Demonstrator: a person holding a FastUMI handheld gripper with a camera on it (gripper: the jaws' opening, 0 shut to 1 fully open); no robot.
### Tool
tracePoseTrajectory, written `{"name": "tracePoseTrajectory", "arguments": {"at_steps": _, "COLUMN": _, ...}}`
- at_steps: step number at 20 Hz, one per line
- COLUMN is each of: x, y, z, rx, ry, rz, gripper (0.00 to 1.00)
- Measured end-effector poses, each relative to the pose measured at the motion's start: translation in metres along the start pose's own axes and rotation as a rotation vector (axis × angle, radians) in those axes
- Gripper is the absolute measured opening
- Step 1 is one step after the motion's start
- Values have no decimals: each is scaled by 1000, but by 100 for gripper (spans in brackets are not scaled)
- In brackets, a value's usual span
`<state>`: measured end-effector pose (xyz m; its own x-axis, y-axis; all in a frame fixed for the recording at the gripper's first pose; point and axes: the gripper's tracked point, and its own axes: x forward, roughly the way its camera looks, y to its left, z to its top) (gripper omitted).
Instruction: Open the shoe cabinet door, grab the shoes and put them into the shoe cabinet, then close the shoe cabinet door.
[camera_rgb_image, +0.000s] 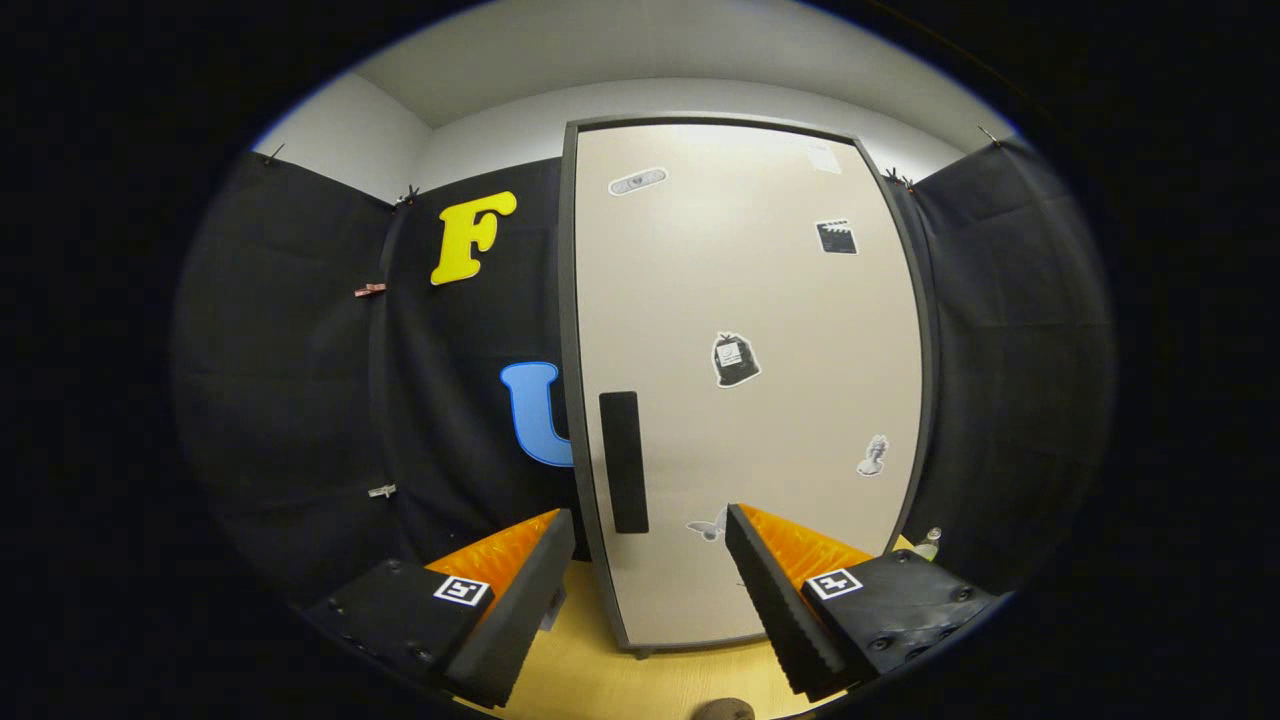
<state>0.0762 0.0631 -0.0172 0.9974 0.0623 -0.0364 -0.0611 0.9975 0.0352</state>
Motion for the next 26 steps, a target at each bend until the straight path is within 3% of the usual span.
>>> {"name": "tracePoseTrajectory", "arguments": {"at_steps": 14, "x": 102, "y": 2, "z": -20, "rx": 13, "ry": 23, "rz": -119, "gripper": 98}}
{"name": "tracePoseTrajectory", "arguments": {"at_steps": 15, "x": 106, "y": 0, "z": -21, "rx": 12, "ry": 24, "rz": -126, "gripper": 87}}
{"name": "tracePoseTrajectory", "arguments": {"at_steps": 18, "x": 115, "y": 1, "z": -25, "rx": 13, "ry": 33, "rz": -120, "gripper": 84}}
{"name": "tracePoseTrajectory", "arguments": {"at_steps": 21, "x": 115, "y": 7, "z": -24, "rx": -19, "ry": 17, "rz": -116, "gripper": 42}}
{"name": "tracePoseTrajectory", "arguments": {"at_steps": 23, "x": 114, "y": 7, "z": -25, "rx": -30, "ry": 21, "rz": -118, "gripper": 35}}
{"name": "tracePoseTrajectory", "arguments": {"at_steps": 26, "x": 109, "y": 7, "z": -26, "rx": -20, "ry": 47, "rz": -99, "gripper": 36}}
